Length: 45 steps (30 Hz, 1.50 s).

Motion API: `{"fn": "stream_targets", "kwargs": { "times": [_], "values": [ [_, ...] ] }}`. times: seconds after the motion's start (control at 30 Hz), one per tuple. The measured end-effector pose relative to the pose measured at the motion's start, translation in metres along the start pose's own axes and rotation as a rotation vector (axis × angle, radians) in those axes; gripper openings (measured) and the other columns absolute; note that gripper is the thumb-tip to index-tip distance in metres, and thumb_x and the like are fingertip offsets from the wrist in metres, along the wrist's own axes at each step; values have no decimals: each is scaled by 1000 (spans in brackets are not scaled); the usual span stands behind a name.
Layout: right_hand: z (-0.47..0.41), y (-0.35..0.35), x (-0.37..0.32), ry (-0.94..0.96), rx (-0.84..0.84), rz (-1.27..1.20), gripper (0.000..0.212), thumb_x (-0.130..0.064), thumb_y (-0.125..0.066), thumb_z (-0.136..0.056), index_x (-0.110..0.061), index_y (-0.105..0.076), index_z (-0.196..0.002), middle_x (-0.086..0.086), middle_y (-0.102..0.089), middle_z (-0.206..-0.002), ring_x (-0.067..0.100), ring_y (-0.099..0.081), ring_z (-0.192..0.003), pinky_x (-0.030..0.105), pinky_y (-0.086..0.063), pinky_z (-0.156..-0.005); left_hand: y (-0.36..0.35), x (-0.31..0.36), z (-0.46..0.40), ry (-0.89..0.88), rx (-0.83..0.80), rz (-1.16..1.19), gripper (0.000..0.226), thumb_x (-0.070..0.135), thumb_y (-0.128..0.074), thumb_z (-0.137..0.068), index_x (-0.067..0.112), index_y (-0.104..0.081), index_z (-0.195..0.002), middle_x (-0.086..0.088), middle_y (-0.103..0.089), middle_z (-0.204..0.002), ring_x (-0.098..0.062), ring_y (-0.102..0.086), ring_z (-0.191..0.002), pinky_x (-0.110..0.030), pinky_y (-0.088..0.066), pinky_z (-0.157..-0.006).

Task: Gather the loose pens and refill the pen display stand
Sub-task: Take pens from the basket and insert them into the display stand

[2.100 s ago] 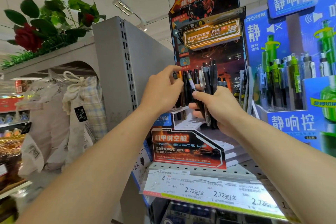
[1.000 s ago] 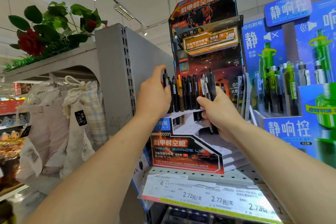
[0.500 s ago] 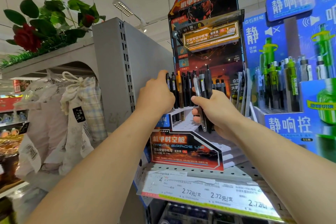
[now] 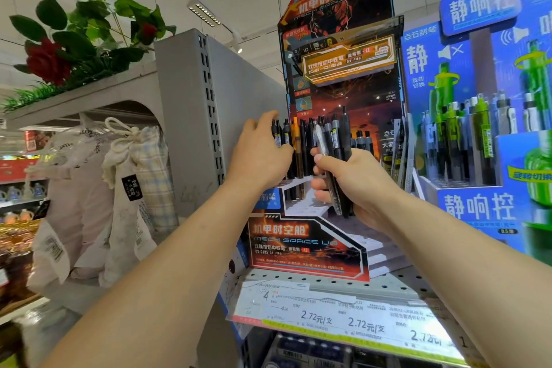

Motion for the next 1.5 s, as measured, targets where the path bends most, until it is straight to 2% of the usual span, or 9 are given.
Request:
{"fn": "stream_targets", "kwargs": {
  "times": [0.13,0.23,0.37,0.5,0.73,0.93,1.03,1.23,1.5],
  "values": [
    [2,-4,0,12,-82,38,8,-20,-59,-103,-17,-66,-106,1,-61,-63,12,-54,-48,24,-46,-44,10,6,10,-145,225,142,41,19,-57,-96,28,-55,-136,7,-57,-122,1,-53,-97,-12,-40,-82],
    [3,-6,-1,150,-76,316,9,-23,-61,-101,-20,-62,-93,-5,-61,-58,10,-54,-45,23,-47,-43,13,14,16,-155,82,302,27,36,-55,-99,34,-62,-126,15,-68,-88,2,-63,-82,-8,-46,-67],
    [4,-7,-3,182,-92,370,10,-26,-61,-101,-23,-61,-91,-9,-61,-55,10,-56,-46,22,-48,-46,18,17,14,-123,-42,444,11,32,-61,-98,35,-66,-108,12,-72,-82,-1,-67,-75,-27,-55,-75],
    [5,-5,-5,162,-116,347,13,-29,-59,-102,-22,-62,-91,-11,-62,-55,8,-56,-48,22,-49,-47,22,17,13,-73,-84,566,13,20,-65,-97,32,-64,-103,13,-71,-74,2,-68,-68,-23,-51,-69],
    [3,-5,-7,118,-109,229,12,-27,-58,-103,-18,-65,-101,-1,-68,-71,14,-61,-56,24,-51,-50,17,18,15,24,89,674,35,14,-61,-98,35,-50,-123,11,-74,-82,-8,-73,-75,-34,-62,-76],
    [1,-3,-6,124,-101,372,22,-41,-57,-101,-23,-70,-101,-5,-70,-65,8,-59,-51,21,-44,-44,18,18,12,89,258,777,32,8,-58,-98,32,-56,-119,6,-71,-98,-9,-74,-80,-30,-62,-73],
    [0,0,-5,149,-60,408,24,-42,-57,-101,-22,-71,-98,-6,-68,-62,8,-57,-50,23,-43,-45,16,19,11,150,175,858,24,12,-64,-96,27,-65,-115,1,-71,-103,-12,-74,-88,-24,-60,-69],
    [1,-1,-5,185,-28,378,20,-38,-57,-102,-21,-67,-101,-6,-67,-60,9,-58,-48,23,-41,-41,14,27,10,164,39,751,45,4,-63,-93,30,-53,-128,4,-72,-73,-9,-73,-71,-23,-60,-65],
    [-3,5,-1,138,74,448,27,-38,-58,-101,-19,-66,-84,-11,-63,-52,7,-50,-39,32,-50,-51,24,21,12,-57,423,549,43,11,-66,-94,40,-53,-122,8,-65,-96,-10,-71,-80,-24,-59,-72]
  ]
}}
Point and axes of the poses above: each hand's wrist, its own z-axis away from the middle knuckle, its own y-axis out of the back of the hand, x = y × z, the point moved 1 cm from there along -z, towards the middle knuckle
